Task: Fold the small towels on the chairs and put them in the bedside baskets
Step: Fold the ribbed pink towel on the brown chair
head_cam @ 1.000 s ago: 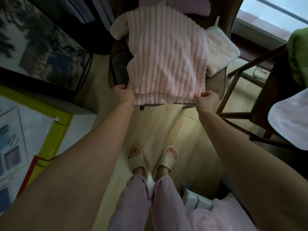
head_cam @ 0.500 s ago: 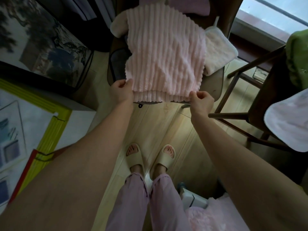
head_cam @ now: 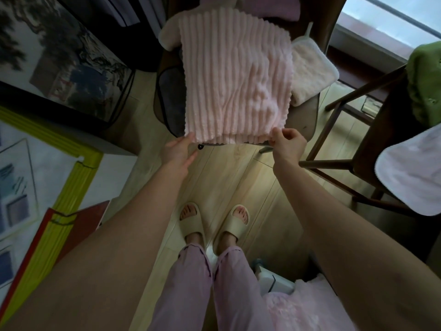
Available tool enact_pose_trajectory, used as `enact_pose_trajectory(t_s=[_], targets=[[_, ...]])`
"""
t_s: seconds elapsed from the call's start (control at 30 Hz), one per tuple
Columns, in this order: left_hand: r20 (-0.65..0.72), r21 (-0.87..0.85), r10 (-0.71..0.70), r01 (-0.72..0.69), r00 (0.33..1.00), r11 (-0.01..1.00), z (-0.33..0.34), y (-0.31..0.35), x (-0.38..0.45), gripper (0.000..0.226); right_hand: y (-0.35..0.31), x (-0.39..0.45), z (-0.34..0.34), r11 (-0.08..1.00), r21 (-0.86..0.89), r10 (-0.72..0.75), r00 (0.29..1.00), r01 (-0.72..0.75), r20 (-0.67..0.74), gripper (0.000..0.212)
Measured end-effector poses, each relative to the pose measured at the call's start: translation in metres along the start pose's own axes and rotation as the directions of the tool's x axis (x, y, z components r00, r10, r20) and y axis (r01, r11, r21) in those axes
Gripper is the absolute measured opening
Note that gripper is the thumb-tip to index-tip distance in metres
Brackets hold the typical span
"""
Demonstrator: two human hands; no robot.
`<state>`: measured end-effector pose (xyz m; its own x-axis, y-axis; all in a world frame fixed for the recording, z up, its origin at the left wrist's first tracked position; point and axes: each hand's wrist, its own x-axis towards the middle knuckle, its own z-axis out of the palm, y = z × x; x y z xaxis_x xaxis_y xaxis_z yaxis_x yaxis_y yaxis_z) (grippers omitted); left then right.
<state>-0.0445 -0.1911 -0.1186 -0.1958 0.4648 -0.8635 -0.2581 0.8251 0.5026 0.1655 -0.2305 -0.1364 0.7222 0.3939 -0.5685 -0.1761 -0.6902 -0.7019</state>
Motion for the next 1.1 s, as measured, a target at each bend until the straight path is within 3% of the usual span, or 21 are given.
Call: enact_pose_trajectory(t_s=[0.3,0.5,0.77,0.9,1.1], targets=[[0.009,-0.087,0.056,-0.055,0.998,0.995,0.004,0.006,0.005,0.003,-0.004,-0.010,-0.004,0.983,0.170,0.064,0.996,-0.073,0.059,0.003],[-0.065,-0.047,0.181,-0.184,0.981,0.982,0.000,0.016,-0.008,0.007,-0.021,-0.020,-0.016,0.942,0.316,0.095,0.992,-0.115,0.079,0.002],[-0.093,-0.125,0.288,-0.298,0.953,0.946,0.002,0.102,-0.086,0.011,-0.100,-0.054,-0.075,0.914,0.404,0.011,0.997,-0.041,0.077,0.001],[-0.054,-0.216,0.351,-0.354,0.935,0.910,0.009,0.154,-0.138,0.006,-0.149,-0.075,-0.105,0.896,0.444,-0.049,0.995,0.007,0.083,0.012],[-0.060,-0.175,0.458,-0.461,0.887,0.870,0.008,0.198,-0.200,0.013,-0.208,-0.121,-0.135,0.805,0.589,-0.122,0.991,0.065,0.058,0.006]])
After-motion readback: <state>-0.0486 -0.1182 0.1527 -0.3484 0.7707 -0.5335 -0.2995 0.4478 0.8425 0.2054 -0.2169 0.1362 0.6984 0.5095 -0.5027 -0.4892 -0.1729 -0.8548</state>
